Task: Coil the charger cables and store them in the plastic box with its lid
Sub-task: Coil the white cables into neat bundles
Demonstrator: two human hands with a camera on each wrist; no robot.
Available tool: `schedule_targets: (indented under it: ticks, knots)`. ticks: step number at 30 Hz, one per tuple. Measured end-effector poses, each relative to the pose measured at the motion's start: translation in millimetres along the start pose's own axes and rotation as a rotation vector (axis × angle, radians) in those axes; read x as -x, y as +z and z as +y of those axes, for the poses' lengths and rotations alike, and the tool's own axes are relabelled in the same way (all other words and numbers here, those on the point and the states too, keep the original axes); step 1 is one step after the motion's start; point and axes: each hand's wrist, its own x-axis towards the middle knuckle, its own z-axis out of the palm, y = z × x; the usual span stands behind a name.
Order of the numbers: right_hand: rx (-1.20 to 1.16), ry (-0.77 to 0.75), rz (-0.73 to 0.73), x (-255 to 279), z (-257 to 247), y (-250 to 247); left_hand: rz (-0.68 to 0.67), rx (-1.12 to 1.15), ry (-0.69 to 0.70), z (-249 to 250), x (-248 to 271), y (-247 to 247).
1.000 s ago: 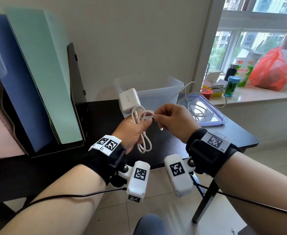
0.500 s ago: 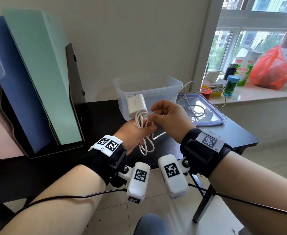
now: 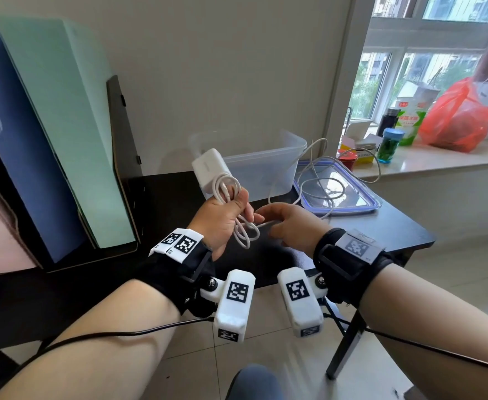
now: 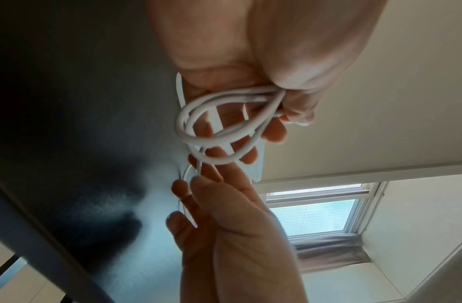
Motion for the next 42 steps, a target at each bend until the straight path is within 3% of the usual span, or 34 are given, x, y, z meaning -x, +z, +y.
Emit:
schedule_targets:
  ticks: [2,5,8,12,15,21,32,42]
  knots:
    - [0.176,-0.028,0.049,-0.9,3.3,0.7,0.018,0.039,-0.003,3.1,0.1,0.9]
    - [0.205,0.008,0.128,-2.1,9.7,-2.8,0.064,0.103,0.006,9.0,-1.1,-0.2]
    - [0.234,0.041,0.122,-1.2,14.6,-9.6,0.129,0.152,-0.010,15.3,-1.8,-5.4]
    - [0.512,0.039,0.131,0.7,20.1,-16.2,0.153,0.185,-0.063,19.4,-2.9,-14.9]
    - [0.591,0.024,0.169,1.7,22.4,-18.0,0.161,0.120,-0.078,15.5,-3.6,-19.5]
    - [0.439,-0.105,0.241,2.0,8.9,-23.5,0.192,-0.050,-0.076,0.2,-4.9,-25.1]
    - [0.006,-0.265,0.347,5.1,-14.2,-14.2,0.062,-0.078,-0.093,-5.4,2.9,-10.1]
    - [-0.041,-0.319,0.334,3.0,-23.8,-1.1,0.053,-0.201,-0.136,-14.2,7.0,-0.3]
